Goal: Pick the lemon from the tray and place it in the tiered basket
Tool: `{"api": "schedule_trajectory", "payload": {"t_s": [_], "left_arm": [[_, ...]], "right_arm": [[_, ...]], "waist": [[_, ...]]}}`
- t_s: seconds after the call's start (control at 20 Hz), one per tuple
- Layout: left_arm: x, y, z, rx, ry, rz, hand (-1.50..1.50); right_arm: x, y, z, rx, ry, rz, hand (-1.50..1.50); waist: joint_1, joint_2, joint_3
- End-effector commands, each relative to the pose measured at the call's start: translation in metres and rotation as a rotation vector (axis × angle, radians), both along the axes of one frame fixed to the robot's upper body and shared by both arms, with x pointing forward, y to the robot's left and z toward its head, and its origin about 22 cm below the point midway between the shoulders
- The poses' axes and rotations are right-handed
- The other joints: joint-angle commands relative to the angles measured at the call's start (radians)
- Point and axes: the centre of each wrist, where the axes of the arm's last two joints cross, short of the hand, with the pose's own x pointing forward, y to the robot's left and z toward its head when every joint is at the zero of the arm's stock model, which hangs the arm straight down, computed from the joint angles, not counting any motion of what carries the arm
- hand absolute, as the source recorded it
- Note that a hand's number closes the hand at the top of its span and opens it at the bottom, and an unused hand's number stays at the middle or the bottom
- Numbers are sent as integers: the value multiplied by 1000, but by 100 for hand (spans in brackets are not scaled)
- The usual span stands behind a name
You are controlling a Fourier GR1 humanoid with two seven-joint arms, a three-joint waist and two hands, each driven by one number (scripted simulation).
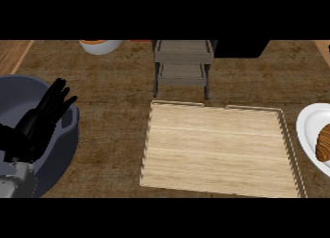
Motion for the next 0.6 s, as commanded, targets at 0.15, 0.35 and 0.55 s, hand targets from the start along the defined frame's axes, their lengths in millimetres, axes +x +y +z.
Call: {"api": "schedule_trajectory", "payload": {"t_s": [0.15, 0.35, 0.55], "left_arm": [[-4, -4, -21, 19, 91, 12, 0], [-16, 5, -33, 15, 108, 14, 0], [-3, -5, -22, 26, 89, 20, 0]], "right_arm": [[8, -20, 75, 155, -57, 195, 150], [7, -12, 107, 135, -22, 237, 150], [15, 36, 149, 119, -5, 291, 150]], "waist": [[12, 4, -10], [9, 0, -11], [15, 2, -12]]}}
